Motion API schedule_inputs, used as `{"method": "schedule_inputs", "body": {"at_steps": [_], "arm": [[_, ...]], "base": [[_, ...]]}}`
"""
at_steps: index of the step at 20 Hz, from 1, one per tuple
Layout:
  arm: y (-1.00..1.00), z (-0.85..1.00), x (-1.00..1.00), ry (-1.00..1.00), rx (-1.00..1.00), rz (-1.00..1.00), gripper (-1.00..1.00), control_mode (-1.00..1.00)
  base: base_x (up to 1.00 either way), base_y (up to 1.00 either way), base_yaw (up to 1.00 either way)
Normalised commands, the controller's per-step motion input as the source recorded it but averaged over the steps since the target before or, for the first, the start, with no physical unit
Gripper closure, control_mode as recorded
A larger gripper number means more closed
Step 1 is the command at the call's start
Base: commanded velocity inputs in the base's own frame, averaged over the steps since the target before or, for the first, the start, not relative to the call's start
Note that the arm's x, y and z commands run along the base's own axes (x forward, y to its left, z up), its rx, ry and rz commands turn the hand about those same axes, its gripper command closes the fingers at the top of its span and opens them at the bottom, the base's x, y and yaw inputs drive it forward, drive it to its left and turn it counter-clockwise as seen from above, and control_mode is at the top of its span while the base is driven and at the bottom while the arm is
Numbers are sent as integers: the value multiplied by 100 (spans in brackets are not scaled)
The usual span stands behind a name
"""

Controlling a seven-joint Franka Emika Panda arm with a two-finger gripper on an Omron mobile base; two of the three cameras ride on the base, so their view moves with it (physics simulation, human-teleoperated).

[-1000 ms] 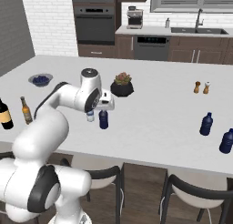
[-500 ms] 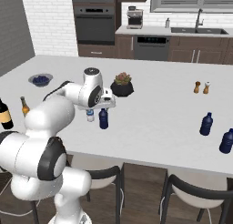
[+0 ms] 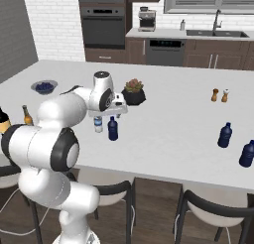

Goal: Move the plastic bottles in the middle to the plastics group, and the glass bottles in the middle to the glass group.

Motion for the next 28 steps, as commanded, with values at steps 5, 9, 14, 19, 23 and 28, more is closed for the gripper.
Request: {"method": "schedule_inputs", "body": {"at_steps": [5,9,14,19,23,28], "arm": [[0,-37,47,3,0,0,-100,-100],[0,-33,62,1,0,0,-100,-100],[0,-25,8,0,0,0,-100,-100],[1,-2,-14,0,0,0,-100,-100],[4,1,-17,-2,0,0,-100,-100],[2,-2,-8,-1,0,0,-100,-100]], "base": [[0,0,0],[0,0,0],[0,0,0],[0,0,0],[0,0,0],[0,0,0]]}}
